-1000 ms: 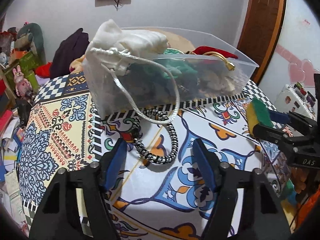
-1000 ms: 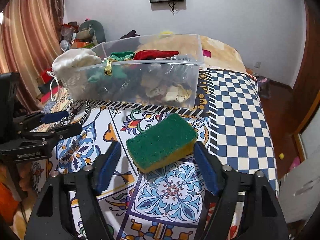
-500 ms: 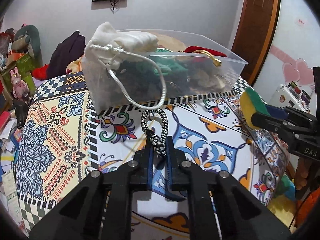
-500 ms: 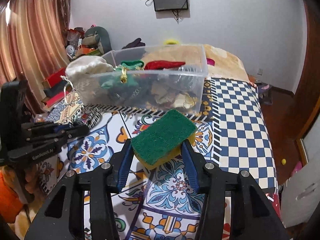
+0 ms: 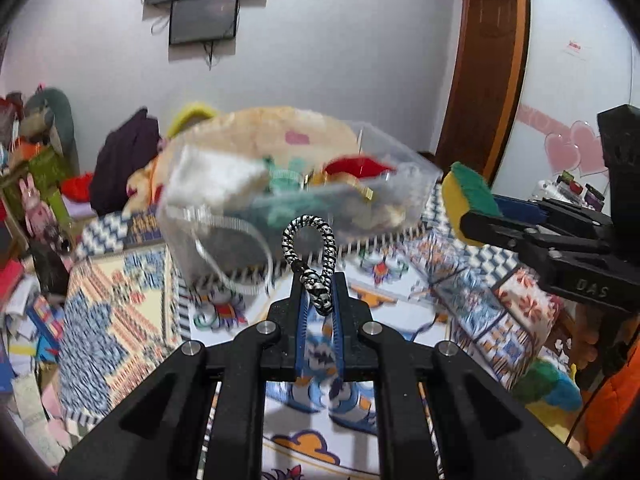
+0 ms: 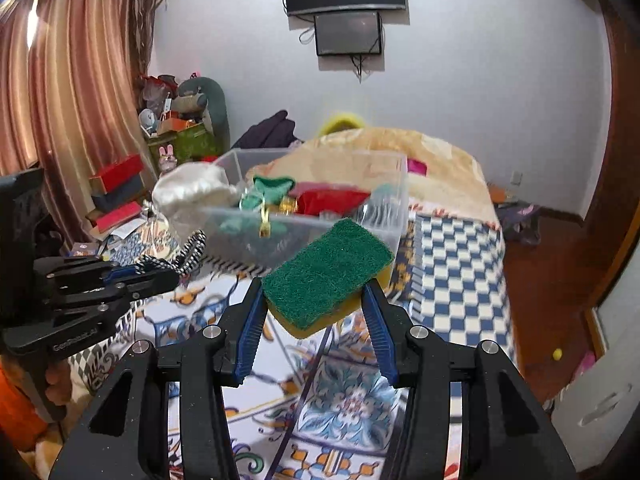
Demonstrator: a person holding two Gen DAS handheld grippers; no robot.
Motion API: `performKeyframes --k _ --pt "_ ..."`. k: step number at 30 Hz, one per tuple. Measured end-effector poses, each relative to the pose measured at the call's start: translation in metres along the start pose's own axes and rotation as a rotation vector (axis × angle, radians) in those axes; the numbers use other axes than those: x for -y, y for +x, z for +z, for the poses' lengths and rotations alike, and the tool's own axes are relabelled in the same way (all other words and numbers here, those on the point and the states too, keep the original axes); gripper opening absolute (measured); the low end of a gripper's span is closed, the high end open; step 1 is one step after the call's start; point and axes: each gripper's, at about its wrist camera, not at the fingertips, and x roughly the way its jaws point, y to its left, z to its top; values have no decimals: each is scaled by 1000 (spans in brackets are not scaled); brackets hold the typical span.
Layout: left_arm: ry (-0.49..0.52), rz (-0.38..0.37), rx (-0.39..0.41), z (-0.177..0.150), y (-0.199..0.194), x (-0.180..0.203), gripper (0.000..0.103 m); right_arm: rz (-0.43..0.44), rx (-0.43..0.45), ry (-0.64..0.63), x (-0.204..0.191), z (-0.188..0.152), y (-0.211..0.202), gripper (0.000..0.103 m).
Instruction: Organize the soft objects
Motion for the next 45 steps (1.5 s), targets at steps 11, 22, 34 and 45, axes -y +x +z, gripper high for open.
performKeyframes --k 11,22,34,45 --pt "13 34 107 52 -7 -3 11 -32 65 -1 11 40 16 45" --pt "-31 40 24 70 51 -22 11 -39 -2 19 13 49 59 45" --pt "8 62 24 73 68 -21 44 -68 -39 -28 6 45 77 52" --pt "29 85 95 66 35 -15 53 -37 -12 -25 9 47 48 69"
